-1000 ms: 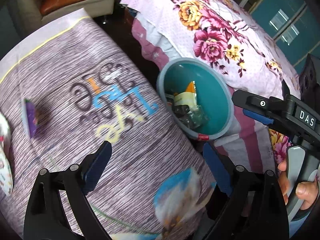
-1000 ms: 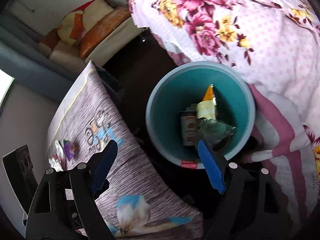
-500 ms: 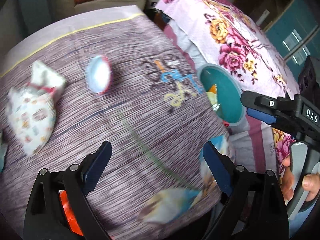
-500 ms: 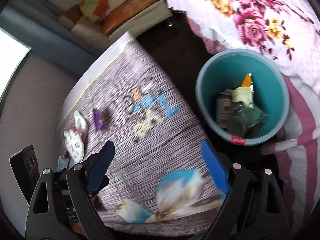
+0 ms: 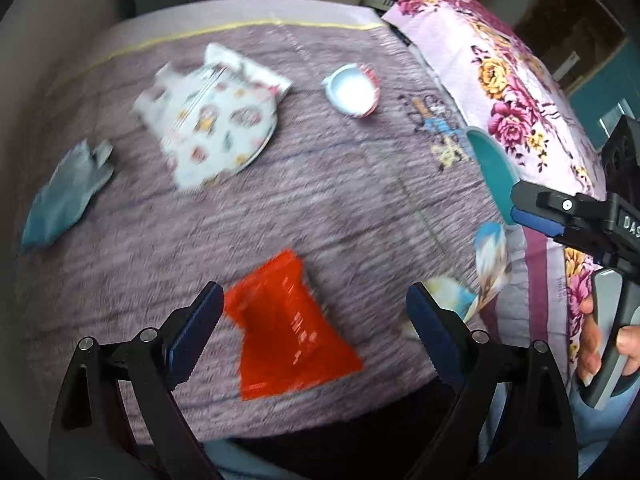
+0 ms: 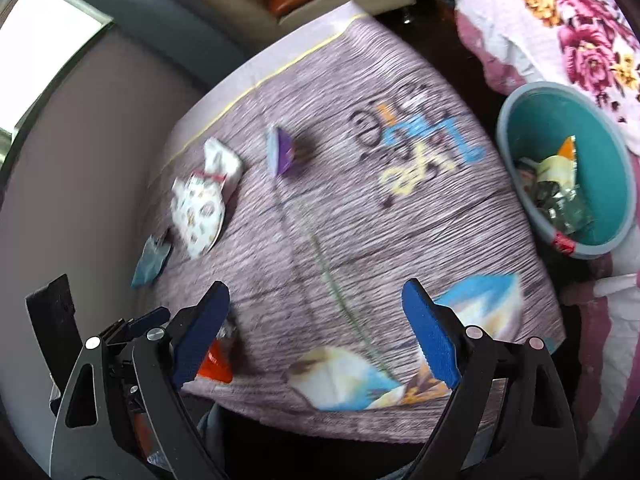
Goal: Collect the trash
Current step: 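Return to the pile and grasp the red packet with the left tool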
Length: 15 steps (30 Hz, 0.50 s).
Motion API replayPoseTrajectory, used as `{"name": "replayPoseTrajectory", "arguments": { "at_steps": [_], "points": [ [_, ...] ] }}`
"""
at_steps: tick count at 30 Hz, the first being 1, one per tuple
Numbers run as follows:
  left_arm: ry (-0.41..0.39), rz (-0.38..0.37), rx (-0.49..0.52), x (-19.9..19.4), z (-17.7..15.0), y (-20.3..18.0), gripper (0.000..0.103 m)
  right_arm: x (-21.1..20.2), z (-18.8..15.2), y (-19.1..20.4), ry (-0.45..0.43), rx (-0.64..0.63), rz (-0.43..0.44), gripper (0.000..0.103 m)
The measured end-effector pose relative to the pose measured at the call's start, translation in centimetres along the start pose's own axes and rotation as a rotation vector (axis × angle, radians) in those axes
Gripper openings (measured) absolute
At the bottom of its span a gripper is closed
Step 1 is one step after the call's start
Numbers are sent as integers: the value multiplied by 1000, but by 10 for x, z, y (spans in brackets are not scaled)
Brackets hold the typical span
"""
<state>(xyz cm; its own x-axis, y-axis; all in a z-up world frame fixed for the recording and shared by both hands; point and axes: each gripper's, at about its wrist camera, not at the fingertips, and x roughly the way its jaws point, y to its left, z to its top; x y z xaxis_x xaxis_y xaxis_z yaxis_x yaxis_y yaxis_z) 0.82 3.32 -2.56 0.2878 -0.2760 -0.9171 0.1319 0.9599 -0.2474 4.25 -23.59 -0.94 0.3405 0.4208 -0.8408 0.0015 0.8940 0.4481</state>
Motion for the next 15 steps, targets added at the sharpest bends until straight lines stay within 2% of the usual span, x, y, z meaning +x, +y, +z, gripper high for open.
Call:
{"name": "replayPoseTrajectory", "arguments": {
  "at_steps": [5,11,15],
  "points": [
    [54,-8,-47,16,-19,11,93,7,-10,9,14,-16,6,84],
    [101,-10,-58,36,-31,11,93,12,-12,10,25,-8,5,84],
    [84,-6,-44,38,-35,10,92,15,-12,7,33,0,8,84]
  ]
}}
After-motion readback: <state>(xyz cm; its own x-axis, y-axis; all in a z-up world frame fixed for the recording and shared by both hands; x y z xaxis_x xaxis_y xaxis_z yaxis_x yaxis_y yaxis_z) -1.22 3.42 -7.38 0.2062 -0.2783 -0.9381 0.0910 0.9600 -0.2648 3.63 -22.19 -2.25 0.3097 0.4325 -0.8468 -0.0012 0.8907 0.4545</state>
